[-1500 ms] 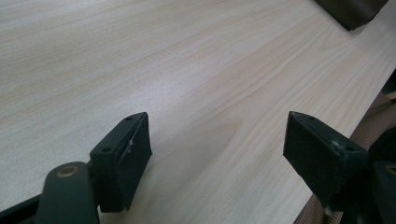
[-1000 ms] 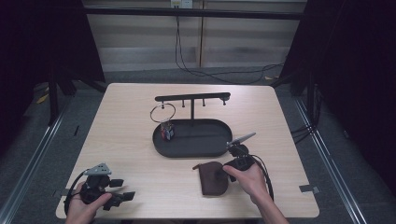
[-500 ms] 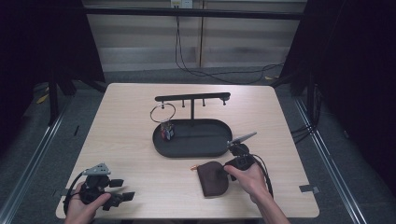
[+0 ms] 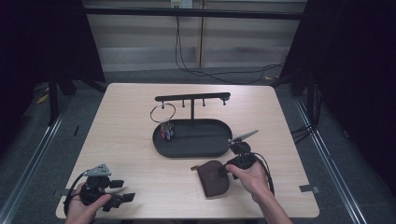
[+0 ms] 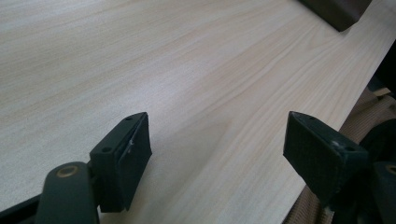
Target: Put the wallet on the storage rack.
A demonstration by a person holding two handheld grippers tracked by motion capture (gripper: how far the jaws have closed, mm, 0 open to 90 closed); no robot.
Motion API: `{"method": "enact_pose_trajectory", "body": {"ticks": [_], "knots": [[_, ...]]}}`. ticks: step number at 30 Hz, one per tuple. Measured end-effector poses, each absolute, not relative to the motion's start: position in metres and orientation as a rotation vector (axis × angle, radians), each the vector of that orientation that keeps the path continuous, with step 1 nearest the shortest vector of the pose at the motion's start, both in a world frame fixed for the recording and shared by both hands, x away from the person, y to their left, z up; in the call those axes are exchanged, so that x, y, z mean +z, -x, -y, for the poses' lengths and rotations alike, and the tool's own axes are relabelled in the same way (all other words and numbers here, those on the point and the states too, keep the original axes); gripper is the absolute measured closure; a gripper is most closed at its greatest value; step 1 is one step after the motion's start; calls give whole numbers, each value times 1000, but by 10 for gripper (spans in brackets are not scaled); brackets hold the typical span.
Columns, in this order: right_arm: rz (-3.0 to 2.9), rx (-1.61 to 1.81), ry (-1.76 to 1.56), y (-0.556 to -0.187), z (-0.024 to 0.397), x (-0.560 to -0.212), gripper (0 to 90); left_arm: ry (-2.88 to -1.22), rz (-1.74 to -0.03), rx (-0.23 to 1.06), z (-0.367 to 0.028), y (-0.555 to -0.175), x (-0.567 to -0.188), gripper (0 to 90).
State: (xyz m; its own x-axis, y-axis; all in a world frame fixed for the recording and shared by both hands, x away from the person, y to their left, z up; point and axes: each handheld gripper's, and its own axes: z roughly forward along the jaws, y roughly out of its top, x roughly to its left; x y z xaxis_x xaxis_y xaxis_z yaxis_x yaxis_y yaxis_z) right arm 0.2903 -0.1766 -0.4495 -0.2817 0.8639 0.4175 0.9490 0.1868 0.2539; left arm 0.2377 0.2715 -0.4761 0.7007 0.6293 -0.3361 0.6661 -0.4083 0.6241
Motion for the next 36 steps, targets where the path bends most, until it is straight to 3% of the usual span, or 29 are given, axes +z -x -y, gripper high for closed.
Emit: {"method": "enact_pose_trajectory", "body": {"ticks": [14, 36], "knots": [[2373, -615, 1738, -295, 176, -420, 829, -2139, -977, -65, -271, -237, -476, 230], [2556, -412, 1743, -301, 167, -376, 831, -2136, -961, -61, -271, -236, -474, 229]]}}
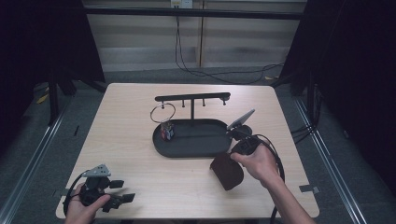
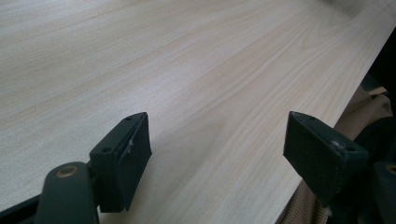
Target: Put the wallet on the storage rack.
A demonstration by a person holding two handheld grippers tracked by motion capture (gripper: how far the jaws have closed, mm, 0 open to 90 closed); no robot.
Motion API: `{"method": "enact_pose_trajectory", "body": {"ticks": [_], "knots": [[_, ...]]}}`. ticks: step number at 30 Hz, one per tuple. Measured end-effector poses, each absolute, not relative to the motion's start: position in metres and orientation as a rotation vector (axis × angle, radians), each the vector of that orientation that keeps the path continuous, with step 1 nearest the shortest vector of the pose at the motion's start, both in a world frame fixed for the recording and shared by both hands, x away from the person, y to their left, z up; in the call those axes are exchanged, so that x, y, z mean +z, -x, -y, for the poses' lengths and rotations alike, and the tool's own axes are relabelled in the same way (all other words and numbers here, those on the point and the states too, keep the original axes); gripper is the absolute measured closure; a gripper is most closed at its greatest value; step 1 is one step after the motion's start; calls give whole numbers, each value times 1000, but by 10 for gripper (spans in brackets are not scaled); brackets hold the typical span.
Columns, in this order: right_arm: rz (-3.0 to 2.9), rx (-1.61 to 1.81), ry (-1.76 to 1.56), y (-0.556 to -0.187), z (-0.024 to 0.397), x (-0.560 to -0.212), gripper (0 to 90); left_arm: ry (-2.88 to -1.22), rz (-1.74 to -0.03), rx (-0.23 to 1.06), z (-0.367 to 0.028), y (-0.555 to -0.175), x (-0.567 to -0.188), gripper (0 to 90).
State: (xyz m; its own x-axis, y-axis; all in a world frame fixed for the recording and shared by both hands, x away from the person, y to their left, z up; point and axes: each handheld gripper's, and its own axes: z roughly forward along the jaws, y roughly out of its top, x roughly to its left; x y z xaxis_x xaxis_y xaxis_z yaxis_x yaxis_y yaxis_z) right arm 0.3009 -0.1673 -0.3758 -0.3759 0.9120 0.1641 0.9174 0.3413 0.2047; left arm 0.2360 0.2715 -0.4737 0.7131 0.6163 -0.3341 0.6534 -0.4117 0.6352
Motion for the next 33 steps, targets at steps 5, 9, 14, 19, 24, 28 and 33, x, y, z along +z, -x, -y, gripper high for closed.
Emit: {"method": "enact_pose_trajectory", "body": {"ticks": [5, 9, 14, 19, 24, 28, 33], "knots": [[2555, -429, 1762, -301, 172, -368, 831, -2139, -959, -65, -271, -236, -474, 221], [2539, -441, 1779, -303, 177, -368, 831, -2140, -961, -64, -271, -236, -474, 210], [2520, -438, 1811, -306, 181, -366, 831, -2140, -962, -65, -271, -236, -474, 209], [2513, -448, 1832, -310, 185, -360, 831, -2138, -962, -69, -271, -237, -475, 207], [2519, -428, 1858, -315, 186, -356, 831, -2138, -964, -70, -271, -237, -474, 207], [2555, -396, 1863, -319, 184, -352, 830, -2140, -963, -70, -271, -237, -475, 207], [2557, -396, 1878, -325, 183, -346, 831, -2137, -972, -67, -272, -237, -475, 207]]}}
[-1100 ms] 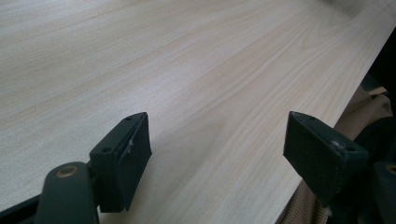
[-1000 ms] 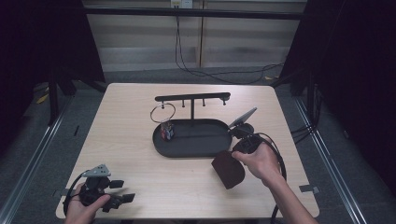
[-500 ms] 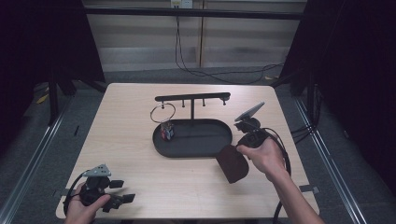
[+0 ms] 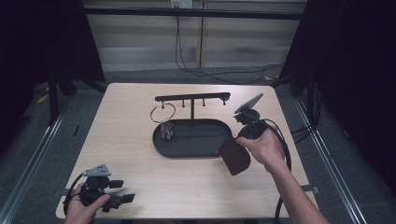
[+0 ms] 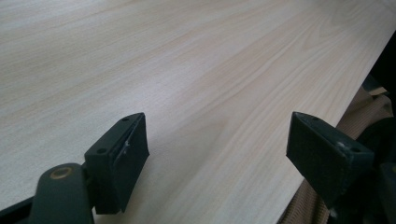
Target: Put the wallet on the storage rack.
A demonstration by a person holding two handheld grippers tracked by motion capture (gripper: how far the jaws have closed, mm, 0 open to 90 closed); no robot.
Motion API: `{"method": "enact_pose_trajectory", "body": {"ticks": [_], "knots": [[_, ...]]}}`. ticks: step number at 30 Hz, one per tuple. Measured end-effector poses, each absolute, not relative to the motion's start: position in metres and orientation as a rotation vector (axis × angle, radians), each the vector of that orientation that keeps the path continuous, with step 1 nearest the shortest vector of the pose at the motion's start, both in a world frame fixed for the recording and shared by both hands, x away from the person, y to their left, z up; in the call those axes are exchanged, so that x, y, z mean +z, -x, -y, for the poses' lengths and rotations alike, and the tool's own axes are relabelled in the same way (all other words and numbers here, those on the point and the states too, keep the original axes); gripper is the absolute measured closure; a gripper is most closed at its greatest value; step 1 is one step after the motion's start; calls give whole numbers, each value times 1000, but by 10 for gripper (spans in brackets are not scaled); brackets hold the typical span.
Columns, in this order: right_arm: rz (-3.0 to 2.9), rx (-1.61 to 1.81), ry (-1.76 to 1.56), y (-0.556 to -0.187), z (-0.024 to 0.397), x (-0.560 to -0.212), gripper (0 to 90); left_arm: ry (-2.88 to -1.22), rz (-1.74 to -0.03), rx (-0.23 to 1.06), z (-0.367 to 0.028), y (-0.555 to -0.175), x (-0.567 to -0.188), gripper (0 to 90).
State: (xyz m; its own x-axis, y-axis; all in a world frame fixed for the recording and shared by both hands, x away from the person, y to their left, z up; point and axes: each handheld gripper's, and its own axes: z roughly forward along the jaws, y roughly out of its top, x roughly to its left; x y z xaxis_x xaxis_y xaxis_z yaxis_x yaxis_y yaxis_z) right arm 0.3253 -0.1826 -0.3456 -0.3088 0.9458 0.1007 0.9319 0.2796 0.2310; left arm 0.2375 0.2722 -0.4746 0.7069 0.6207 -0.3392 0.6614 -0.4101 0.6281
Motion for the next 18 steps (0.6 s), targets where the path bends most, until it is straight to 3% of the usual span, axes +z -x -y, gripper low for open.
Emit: {"method": "enact_pose_trajectory", "body": {"ticks": [18], "knots": [[-2436, 394, -1830, -355, 175, -319, 830, -2136, -969, -61, -272, -237, -474, 198]]}}
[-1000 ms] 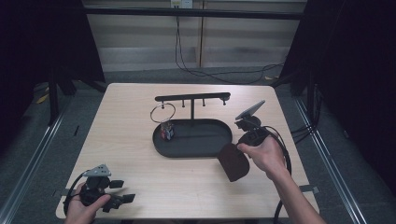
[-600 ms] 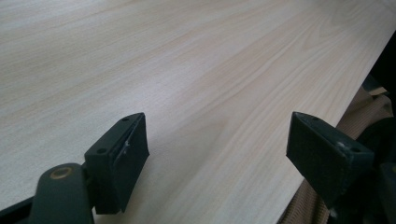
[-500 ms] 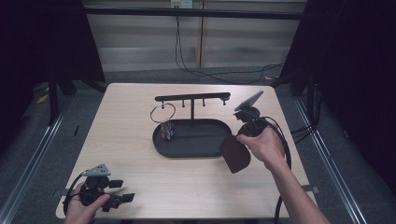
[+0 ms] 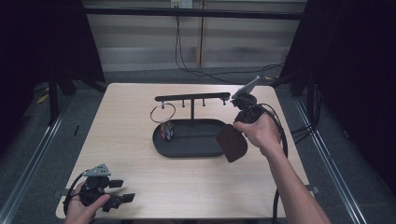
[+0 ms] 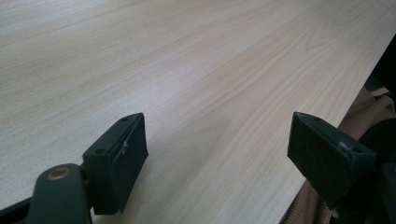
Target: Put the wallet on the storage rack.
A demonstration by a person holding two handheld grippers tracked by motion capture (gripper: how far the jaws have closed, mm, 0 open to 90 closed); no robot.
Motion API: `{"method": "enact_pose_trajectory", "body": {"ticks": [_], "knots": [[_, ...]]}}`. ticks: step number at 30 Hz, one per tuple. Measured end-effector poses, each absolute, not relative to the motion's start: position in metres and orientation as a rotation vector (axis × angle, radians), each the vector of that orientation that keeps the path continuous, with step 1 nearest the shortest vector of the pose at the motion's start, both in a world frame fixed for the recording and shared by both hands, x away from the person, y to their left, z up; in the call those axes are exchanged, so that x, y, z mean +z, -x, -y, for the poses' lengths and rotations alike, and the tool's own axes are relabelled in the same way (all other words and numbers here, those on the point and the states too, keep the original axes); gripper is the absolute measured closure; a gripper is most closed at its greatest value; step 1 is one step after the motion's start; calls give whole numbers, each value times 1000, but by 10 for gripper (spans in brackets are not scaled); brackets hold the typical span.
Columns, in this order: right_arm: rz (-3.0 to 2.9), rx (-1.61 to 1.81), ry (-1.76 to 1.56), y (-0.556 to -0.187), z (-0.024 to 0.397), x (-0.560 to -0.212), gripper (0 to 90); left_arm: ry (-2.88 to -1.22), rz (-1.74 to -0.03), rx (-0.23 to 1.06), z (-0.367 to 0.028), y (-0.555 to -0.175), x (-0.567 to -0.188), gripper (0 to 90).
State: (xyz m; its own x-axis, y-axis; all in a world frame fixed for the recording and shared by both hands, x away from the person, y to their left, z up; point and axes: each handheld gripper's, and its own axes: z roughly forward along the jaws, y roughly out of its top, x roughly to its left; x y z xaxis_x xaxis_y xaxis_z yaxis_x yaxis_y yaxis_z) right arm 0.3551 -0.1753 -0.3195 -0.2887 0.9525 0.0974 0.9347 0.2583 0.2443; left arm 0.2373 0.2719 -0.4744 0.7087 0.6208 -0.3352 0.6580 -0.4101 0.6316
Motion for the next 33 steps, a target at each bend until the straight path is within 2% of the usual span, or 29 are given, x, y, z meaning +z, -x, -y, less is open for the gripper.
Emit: {"method": "enact_pose_trajectory", "body": {"ticks": [12, 33], "knots": [[-2381, 481, -1874, -374, 173, -321, 831, -2136, -956, -56, -270, -236, -473, 197], [-2316, 644, -2004, -399, 170, -361, 835, -2154, -940, -75, -267, -236, -474, 197]]}}
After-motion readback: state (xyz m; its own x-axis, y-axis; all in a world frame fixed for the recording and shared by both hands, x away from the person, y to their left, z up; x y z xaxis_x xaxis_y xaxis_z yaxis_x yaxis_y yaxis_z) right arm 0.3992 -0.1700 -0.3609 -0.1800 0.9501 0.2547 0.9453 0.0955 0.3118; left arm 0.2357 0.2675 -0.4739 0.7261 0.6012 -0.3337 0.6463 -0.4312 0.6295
